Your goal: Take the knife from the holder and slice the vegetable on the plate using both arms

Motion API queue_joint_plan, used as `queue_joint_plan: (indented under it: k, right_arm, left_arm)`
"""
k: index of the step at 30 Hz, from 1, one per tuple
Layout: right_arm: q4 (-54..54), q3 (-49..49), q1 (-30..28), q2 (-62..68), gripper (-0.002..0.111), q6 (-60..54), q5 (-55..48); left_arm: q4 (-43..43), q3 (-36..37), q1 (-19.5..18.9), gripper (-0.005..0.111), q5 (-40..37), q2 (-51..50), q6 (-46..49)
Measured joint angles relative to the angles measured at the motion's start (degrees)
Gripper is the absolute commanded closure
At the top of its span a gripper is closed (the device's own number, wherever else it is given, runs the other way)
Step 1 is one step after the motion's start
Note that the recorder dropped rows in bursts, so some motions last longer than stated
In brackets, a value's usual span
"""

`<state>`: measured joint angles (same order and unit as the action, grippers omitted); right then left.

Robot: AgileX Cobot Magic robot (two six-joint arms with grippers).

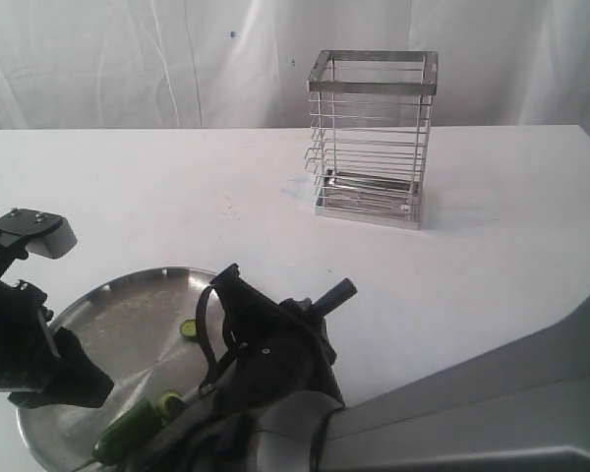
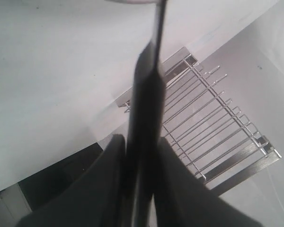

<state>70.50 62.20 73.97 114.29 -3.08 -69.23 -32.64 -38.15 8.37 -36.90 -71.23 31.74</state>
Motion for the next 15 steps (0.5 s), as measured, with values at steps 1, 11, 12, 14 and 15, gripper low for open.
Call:
queue_joint_plan:
  k: [1,11,12,14,15]
  right_arm:
    - [0.4,0.0,0.0,0.16,0.108,0.0,0.0]
    - [3.89,0.0,-1.05,0.26,0.108,-0.1,0.11]
    - [4.46,0.0,-1.05,0.26,0.108,-0.1,0.11]
    - [5.79,0.0,-1.05,0.26,0.108,-0.1,0.11]
    - [6.23,0.0,-1.05,0.26,0.108,-0.1,0.11]
  left_arm:
    - [0.0,0.0,0.0,0.06,0.0,0.0,0.0]
    - [-0.62,0.0,0.02,0.06,0.0,0.0,-0.1]
    - [-0.62,0.0,0.02,0.06,0.0,0.0,-0.1]
    - [-0.62,0.0,0.02,0.06,0.0,0.0,-0.1]
    - [-0.62,0.0,0.02,0.06,0.0,0.0,-0.1]
